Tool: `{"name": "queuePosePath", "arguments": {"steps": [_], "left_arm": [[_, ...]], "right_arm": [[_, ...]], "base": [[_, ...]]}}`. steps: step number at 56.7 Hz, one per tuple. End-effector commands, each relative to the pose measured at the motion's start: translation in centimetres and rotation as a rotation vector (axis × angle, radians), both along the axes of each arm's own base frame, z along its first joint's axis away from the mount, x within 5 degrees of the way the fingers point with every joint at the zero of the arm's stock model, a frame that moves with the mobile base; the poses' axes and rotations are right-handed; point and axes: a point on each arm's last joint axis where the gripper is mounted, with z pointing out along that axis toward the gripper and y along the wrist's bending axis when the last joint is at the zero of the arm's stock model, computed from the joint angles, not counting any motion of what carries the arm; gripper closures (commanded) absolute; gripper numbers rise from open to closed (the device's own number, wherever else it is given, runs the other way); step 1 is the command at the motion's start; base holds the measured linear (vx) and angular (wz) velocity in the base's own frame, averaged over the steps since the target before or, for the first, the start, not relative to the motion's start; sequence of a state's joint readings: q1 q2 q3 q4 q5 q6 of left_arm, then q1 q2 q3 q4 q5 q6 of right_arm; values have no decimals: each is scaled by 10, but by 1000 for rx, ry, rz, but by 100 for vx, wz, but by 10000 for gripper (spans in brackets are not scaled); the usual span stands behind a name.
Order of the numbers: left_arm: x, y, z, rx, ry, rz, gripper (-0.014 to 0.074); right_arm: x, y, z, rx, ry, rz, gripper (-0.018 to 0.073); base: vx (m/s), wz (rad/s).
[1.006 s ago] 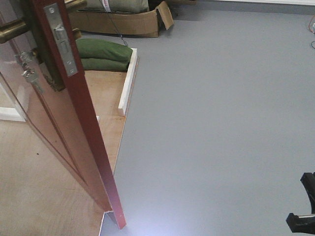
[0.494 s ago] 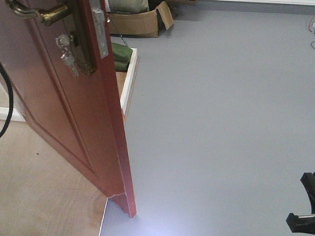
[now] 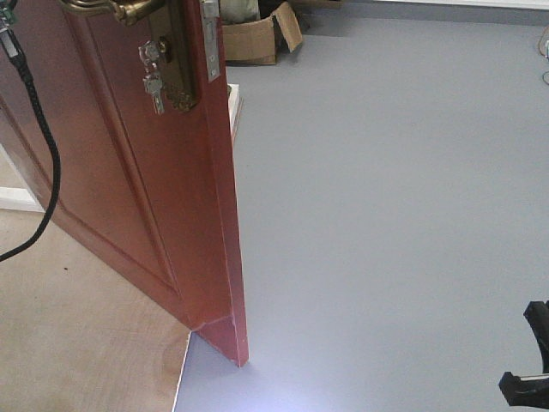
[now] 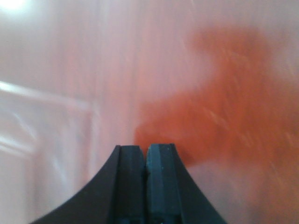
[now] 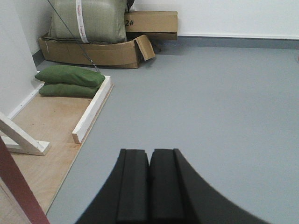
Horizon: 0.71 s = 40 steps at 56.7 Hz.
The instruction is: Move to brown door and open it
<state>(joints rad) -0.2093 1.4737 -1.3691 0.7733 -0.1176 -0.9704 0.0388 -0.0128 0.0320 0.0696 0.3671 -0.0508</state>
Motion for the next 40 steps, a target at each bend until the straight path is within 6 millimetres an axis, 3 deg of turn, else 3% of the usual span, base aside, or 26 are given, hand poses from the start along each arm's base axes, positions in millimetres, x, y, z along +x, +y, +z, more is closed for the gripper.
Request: {"name": "queuePosePath", "arguments": {"steps": [1,40], "left_arm": [[-14,-5,25,-40,-105,-64,561],[-14,-5,24,-40,-104,-63,561]], "right_arm": [[2,0,6,-6,-78,-4,559],[2,0,6,-6,-78,-4,559]], "base": [[0,0],[0,0]]}}
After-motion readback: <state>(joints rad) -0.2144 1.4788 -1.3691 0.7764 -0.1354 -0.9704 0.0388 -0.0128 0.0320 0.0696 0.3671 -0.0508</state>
